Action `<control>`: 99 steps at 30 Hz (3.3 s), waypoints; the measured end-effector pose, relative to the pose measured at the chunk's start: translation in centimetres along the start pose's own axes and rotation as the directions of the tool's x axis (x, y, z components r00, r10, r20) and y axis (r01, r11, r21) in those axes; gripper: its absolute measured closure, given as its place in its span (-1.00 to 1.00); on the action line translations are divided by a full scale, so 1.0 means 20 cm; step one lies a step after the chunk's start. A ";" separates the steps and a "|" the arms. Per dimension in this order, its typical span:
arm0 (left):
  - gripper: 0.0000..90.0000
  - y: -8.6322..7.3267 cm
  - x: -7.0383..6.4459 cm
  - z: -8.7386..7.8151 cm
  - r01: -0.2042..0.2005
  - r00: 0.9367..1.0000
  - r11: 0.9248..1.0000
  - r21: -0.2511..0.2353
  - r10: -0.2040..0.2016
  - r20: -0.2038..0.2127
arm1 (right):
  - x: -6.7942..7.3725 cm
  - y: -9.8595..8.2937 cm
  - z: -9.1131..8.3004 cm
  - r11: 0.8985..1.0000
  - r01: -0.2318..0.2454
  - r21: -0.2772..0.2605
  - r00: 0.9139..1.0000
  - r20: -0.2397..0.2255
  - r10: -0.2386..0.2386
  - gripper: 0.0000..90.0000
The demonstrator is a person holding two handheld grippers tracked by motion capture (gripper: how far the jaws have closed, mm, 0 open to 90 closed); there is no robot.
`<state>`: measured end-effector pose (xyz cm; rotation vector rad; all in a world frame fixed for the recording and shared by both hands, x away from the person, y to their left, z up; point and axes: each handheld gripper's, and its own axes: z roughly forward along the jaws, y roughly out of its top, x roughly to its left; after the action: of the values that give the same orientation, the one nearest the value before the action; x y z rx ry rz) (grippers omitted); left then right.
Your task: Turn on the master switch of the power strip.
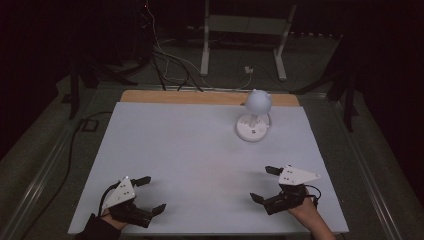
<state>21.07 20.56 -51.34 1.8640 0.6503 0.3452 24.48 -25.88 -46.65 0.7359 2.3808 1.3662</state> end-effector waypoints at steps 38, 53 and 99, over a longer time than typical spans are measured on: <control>-1.00 0.00 -0.01 0.00 0.003 1.000 1.000 -0.001 -0.003 0.013 | -0.30 0.25 -0.02 0.999 -0.009 -0.038 0.994 0.105 0.013 -1.00; -1.00 0.01 -0.01 0.00 -0.004 1.000 1.000 -0.002 0.004 0.016 | -0.43 0.29 0.02 0.999 -0.029 -0.034 0.992 0.125 0.033 -1.00; -1.00 0.01 -0.02 0.00 -0.001 1.000 1.000 -0.008 0.002 0.025 | -0.77 0.14 0.35 0.984 -0.173 0.042 0.929 0.338 0.149 -0.41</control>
<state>20.89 20.25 -51.15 1.8588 0.6295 0.3242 41.46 -28.53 -47.68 1.1086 2.1463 1.1121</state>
